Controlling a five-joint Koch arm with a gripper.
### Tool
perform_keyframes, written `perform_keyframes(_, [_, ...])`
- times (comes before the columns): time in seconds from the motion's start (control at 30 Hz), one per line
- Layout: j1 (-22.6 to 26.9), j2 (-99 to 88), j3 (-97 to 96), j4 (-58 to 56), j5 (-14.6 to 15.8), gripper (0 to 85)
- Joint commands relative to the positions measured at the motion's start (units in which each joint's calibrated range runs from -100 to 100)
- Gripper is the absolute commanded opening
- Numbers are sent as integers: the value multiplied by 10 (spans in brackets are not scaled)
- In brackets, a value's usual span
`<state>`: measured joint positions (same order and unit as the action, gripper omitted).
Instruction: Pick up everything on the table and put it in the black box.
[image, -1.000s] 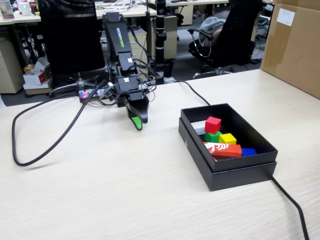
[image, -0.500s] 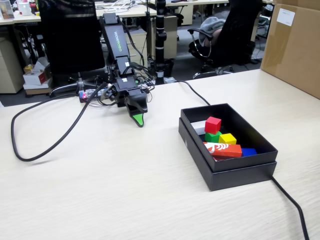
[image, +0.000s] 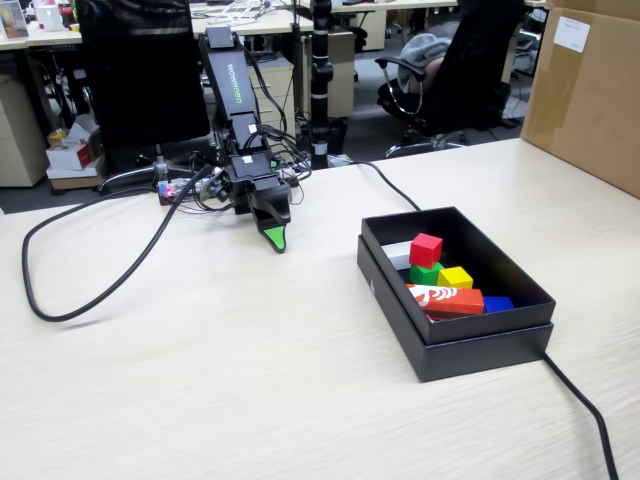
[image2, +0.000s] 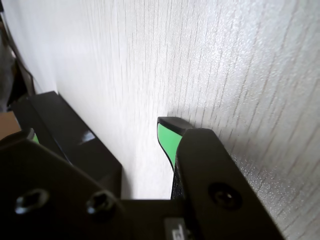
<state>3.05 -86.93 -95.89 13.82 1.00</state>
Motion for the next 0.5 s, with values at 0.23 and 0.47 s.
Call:
perform_keyframes(0.23, [-3, -2, -7, -5, 1, 487])
perform_keyframes(0.47, [-3, -2, -7, -5, 1, 487])
